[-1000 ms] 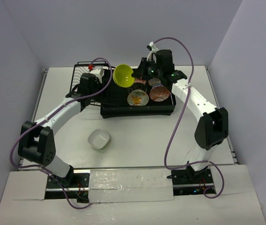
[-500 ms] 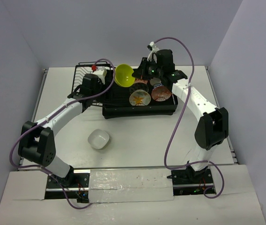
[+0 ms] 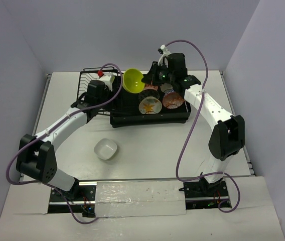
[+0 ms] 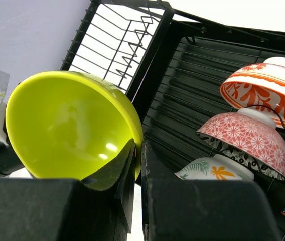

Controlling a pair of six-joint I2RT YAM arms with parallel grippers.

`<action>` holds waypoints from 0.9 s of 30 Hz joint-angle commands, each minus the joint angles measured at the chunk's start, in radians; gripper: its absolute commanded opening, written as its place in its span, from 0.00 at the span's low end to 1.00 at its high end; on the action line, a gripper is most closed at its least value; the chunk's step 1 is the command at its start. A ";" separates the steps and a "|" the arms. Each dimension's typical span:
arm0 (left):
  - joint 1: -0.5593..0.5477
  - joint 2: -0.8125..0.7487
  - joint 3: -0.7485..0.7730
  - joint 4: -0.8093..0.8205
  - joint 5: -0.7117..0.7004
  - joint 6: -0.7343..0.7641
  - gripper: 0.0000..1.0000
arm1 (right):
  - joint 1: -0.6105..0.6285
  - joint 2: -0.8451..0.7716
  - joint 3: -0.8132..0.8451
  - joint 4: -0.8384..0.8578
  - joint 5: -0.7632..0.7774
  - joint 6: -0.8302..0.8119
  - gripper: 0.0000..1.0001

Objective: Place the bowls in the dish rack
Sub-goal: Move the dish rack to the center of the board.

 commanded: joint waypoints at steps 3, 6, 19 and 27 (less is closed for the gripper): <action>0.006 -0.100 -0.032 -0.006 0.026 -0.048 0.99 | 0.012 -0.066 0.012 0.057 0.001 0.025 0.00; 0.026 -0.129 -0.042 0.006 0.013 -0.053 0.99 | 0.028 -0.055 0.022 0.052 0.004 0.025 0.00; 0.137 -0.159 -0.056 0.047 0.062 -0.077 0.99 | 0.051 0.026 0.081 0.046 -0.007 0.025 0.00; 0.177 -0.257 -0.093 0.081 -0.033 -0.094 0.99 | 0.086 0.097 0.186 0.023 -0.008 0.025 0.00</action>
